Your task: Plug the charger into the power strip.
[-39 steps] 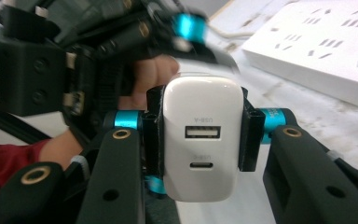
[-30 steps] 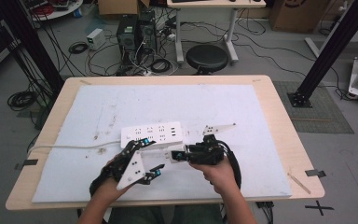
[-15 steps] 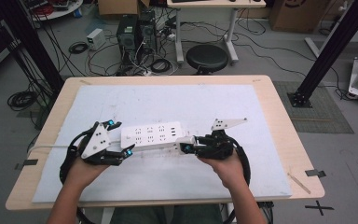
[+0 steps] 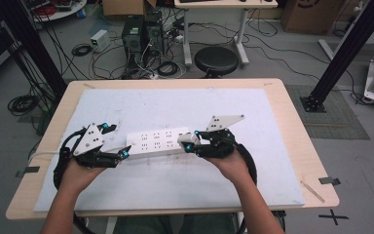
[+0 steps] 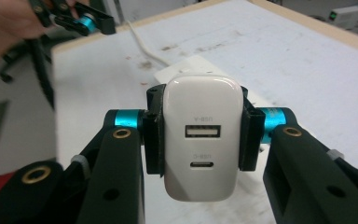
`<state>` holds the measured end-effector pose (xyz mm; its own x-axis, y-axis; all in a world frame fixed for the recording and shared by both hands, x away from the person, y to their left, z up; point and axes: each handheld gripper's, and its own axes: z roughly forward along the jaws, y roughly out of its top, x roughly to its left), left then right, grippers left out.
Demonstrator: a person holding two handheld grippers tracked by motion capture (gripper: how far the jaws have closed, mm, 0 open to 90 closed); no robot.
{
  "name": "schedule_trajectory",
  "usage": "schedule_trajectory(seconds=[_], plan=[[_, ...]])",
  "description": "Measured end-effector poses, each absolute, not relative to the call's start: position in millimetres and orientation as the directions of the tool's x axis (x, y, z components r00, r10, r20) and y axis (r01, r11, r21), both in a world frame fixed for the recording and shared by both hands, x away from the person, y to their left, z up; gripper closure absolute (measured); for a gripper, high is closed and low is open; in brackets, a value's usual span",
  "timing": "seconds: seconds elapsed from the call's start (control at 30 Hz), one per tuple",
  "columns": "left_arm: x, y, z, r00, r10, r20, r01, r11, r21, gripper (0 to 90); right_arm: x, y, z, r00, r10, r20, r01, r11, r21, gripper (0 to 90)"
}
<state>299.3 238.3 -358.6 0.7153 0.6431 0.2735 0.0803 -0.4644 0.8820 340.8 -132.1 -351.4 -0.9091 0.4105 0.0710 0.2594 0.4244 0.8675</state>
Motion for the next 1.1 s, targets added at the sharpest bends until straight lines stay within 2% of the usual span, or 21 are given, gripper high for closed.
schedule_trajectory(seconds=[0.1, 0.17, 0.3, 0.53, 0.73, 1.1], plan=[[298, 240, -359, 0.714, 0.644, 0.275, 0.079, -0.464, 0.882, 19.7, 345, -125, -348, -0.913, 0.408, 0.024, 0.232, 0.468, 0.853, 63.3], [296, 242, -359, 0.717, 0.643, 0.269, 0.082, -0.461, 0.883, 19.7, 351, -113, -345, -0.92, 0.388, -0.051, 0.19, 0.557, 0.809, 63.3], [293, 245, -360, 0.714, 0.646, 0.268, 0.085, -0.461, 0.884, 19.7, 359, -104, -339, -0.926, 0.357, -0.121, 0.146, 0.635, 0.759, 63.3], [290, 253, -364, 0.708, 0.656, 0.261, 0.097, -0.456, 0.885, 19.7, 375, -93, -335, -0.939, 0.29, -0.182, 0.092, 0.726, 0.682, 63.3], [288, 256, -365, 0.712, 0.65, 0.265, 0.098, -0.465, 0.88, 19.7, 393, -75, -328, -0.955, 0.214, -0.205, 0.053, 0.803, 0.594, 63.3], [281, 260, -368, 0.711, 0.652, 0.262, 0.107, -0.469, 0.876, 19.8, 427, -37, -331, -0.987, 0.042, -0.153, -0.025, 0.911, 0.412, 63.3]])
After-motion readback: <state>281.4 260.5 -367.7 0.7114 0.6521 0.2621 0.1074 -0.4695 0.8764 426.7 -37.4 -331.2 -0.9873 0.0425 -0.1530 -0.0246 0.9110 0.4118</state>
